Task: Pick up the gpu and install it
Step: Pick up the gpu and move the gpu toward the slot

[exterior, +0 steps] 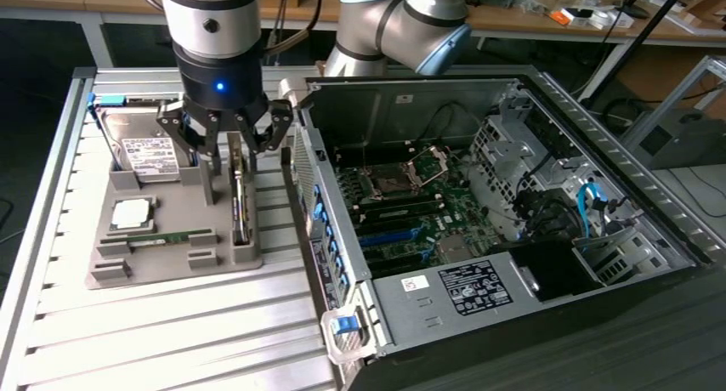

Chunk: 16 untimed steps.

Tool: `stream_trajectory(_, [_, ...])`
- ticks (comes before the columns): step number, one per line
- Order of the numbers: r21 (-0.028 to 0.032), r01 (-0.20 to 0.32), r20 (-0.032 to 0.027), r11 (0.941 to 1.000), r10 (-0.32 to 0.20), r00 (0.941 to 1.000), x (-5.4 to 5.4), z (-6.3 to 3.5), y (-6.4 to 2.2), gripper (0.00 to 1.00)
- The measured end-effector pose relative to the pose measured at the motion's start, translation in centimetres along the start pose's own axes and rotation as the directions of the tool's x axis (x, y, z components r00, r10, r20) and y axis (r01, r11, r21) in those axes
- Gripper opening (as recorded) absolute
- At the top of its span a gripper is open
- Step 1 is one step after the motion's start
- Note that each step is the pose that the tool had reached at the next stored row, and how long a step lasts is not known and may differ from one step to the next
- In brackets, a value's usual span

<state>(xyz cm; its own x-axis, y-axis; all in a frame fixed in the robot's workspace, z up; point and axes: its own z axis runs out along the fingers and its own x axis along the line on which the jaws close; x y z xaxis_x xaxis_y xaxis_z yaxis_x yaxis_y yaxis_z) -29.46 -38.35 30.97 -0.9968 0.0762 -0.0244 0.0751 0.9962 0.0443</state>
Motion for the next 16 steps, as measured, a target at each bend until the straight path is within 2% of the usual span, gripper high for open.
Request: stream_trajectory(16, [-0.0001,0.0,0.0,1.0,0.0,1.0,-0.38,0.85,0.28,0.48])
